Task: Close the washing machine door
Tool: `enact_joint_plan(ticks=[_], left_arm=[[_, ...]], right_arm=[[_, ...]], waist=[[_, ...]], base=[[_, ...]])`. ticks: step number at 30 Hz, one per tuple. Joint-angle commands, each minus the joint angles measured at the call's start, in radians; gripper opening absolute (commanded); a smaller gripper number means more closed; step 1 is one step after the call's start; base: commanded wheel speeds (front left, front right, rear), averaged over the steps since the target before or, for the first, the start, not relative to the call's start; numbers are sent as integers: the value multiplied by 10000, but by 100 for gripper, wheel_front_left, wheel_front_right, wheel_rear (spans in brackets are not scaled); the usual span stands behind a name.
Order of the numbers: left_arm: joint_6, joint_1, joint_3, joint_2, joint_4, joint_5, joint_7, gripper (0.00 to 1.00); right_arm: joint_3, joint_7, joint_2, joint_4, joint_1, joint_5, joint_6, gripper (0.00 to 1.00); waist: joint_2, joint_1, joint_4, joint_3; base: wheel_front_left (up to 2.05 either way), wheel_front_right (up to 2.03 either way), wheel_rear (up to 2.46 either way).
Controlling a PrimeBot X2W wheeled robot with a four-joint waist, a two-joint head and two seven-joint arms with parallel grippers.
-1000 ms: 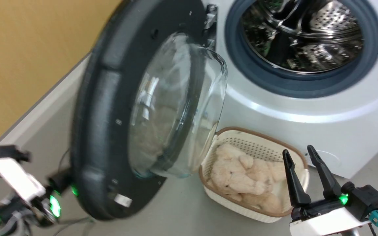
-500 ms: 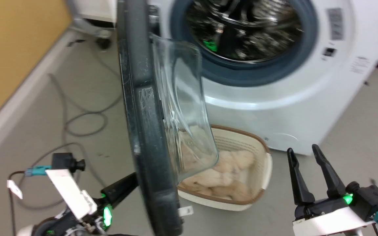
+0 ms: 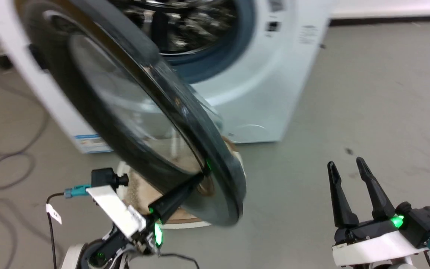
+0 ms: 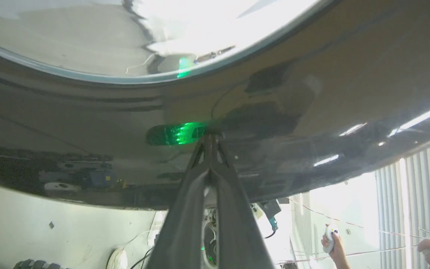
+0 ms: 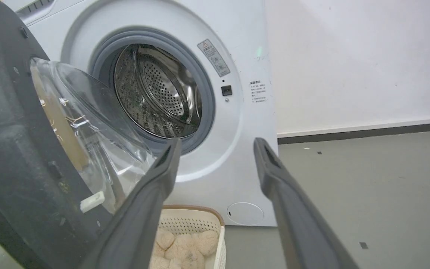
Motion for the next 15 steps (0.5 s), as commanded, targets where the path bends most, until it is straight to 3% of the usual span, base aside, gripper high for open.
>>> enact_joint_plan(ticks=[1,15], left_arm=[[-86,-179,-51,-20,49,-39,-126,0],[-347,-2588,-135,-21,2253,200,-4328,0]], right_arm=[[-19,-44,48,-62,-120,10,8,100],[100,-44,146,-105,-255,397,8,100]], waist=[[-1,-1,-765,330],[-1,-1,-2881,967]], base=[[0,0,0],[0,0,0]])
